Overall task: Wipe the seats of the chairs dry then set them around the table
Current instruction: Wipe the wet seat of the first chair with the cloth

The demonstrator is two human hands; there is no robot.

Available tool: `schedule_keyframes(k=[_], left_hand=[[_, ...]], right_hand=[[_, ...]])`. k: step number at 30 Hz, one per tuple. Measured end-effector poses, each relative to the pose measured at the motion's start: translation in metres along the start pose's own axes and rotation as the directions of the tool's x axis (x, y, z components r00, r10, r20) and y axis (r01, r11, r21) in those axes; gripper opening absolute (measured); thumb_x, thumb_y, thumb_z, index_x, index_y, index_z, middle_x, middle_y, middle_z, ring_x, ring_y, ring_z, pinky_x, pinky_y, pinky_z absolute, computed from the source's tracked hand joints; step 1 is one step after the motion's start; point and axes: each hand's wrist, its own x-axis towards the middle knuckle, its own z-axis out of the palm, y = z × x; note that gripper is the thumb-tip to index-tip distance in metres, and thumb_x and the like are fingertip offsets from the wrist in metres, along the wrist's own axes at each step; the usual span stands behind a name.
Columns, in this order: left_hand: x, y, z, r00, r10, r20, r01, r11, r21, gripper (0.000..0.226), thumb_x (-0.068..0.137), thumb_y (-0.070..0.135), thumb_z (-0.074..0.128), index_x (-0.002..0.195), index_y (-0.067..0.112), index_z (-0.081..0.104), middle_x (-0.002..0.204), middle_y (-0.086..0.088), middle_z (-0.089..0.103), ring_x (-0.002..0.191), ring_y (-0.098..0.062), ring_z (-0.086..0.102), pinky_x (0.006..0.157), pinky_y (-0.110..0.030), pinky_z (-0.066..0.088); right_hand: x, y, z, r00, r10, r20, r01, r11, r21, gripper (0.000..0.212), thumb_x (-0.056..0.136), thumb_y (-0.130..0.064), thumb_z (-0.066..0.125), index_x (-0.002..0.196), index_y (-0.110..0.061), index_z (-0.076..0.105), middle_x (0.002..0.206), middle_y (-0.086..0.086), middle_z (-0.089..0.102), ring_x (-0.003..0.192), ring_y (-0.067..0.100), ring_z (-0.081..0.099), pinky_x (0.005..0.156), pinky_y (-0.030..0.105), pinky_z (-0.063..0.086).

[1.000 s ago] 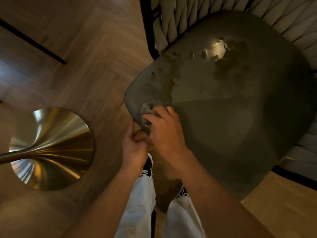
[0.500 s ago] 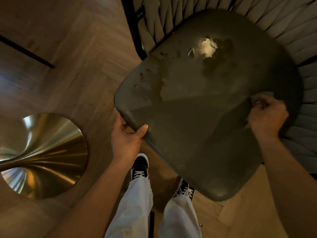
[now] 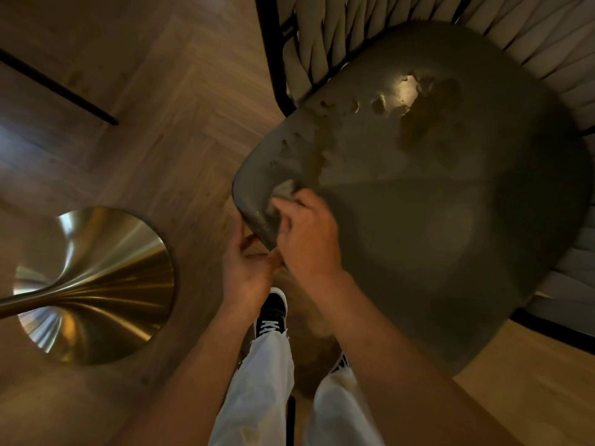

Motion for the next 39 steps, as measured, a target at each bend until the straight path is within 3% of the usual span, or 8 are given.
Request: schedule_keyframes(k=[3,5,10,15,20,26,31,39], left_hand=[[0.002,0.002,0.000,0.996,-0.073,-0.043,0.068,0.991,-0.117,0.037,0.092,0.010,0.057,0.124,0.030,0.056,0.103,0.008,0.065,0.100,-0.012,0.066,0.089,-0.035,0.054],[0.003,-0.002,0.002,0.993,-0.099,-0.066,0.097,0.995,-0.034,0.023,0.100,0.009,0.046,0.118,0.015,0.059,0.099,0.009,0.062,0.097,-0.012,0.063,0.097,-0.039,0.051],[0.002,0.003,0.000,0.989,-0.140,-0.049,0.139,0.990,-0.017,0.039,0.094,0.006,0.056,0.102,0.044,0.055,0.103,0.004,0.067,0.100,-0.015,0.066,0.093,-0.038,0.054],[0.014,0.016,-0.011,0.997,-0.075,-0.021,0.076,0.994,0.074,0.076,0.075,0.013,0.081,0.114,0.062,0.037,0.112,0.015,0.061,0.092,0.002,0.068,0.081,-0.026,0.058],[0.034,0.021,-0.016,0.995,-0.082,-0.058,0.090,0.983,0.158,0.105,0.049,0.051,0.087,0.139,0.054,0.033,0.131,0.006,0.058,0.115,-0.014,0.061,0.091,-0.048,0.055],[0.036,0.016,-0.017,0.999,-0.010,-0.051,0.020,0.981,0.195,0.093,0.061,0.036,0.086,0.139,0.052,0.038,0.134,0.013,0.055,0.122,-0.009,0.054,0.094,-0.048,0.053],[0.036,0.015,-0.017,0.998,0.000,-0.058,0.012,0.977,0.213,0.092,0.072,0.020,0.084,0.147,0.042,0.033,0.137,0.008,0.052,0.121,-0.007,0.052,0.095,-0.046,0.054],[0.037,0.014,-0.025,1.000,-0.028,0.001,0.027,0.991,0.128,0.074,0.078,0.001,0.076,0.135,0.041,0.048,0.122,0.008,0.061,0.104,0.000,0.063,0.083,-0.032,0.058]], right_hand=[[0.002,-0.021,0.019,0.984,-0.113,0.139,0.114,0.993,-0.003,0.025,0.079,-0.003,0.059,0.100,-0.009,0.073,0.100,0.012,0.060,0.088,0.031,0.053,0.074,0.040,0.051],[0.004,-0.029,0.024,0.962,-0.174,0.212,0.185,0.982,-0.032,0.022,0.085,-0.003,0.058,0.102,-0.007,0.071,0.103,0.012,0.059,0.093,0.030,0.051,0.076,0.042,0.049],[0.006,-0.017,0.011,0.958,-0.222,0.181,0.242,0.965,-0.099,0.031,0.076,-0.005,0.066,0.106,-0.012,0.070,0.096,0.010,0.060,0.085,0.028,0.051,0.068,0.034,0.044],[0.008,0.034,-0.025,0.994,-0.056,-0.097,0.039,0.985,-0.167,0.028,0.077,-0.007,0.056,0.100,-0.013,0.072,0.094,0.014,0.060,0.082,0.035,0.055,0.074,0.037,0.052],[0.014,0.124,-0.095,0.948,0.192,-0.256,-0.269,0.909,-0.317,0.037,0.079,-0.021,0.048,0.108,-0.013,0.070,0.102,0.021,0.058,0.090,0.042,0.053,0.083,0.041,0.045],[0.018,0.167,-0.147,0.821,0.435,-0.370,-0.554,0.762,-0.335,0.033,0.089,-0.010,0.050,0.120,-0.009,0.064,0.110,0.026,0.057,0.098,0.044,0.050,0.085,0.046,0.041],[0.025,0.131,-0.112,0.840,0.372,-0.394,-0.478,0.851,-0.216,0.037,0.081,-0.007,0.050,0.114,-0.006,0.068,0.105,0.024,0.063,0.095,0.041,0.057,0.088,0.038,0.044],[0.020,-0.004,-0.001,0.998,0.047,-0.043,-0.049,0.998,-0.051,0.032,0.068,0.001,0.066,0.095,-0.013,0.074,0.087,0.011,0.064,0.079,0.030,0.060,0.071,0.033,0.050]])
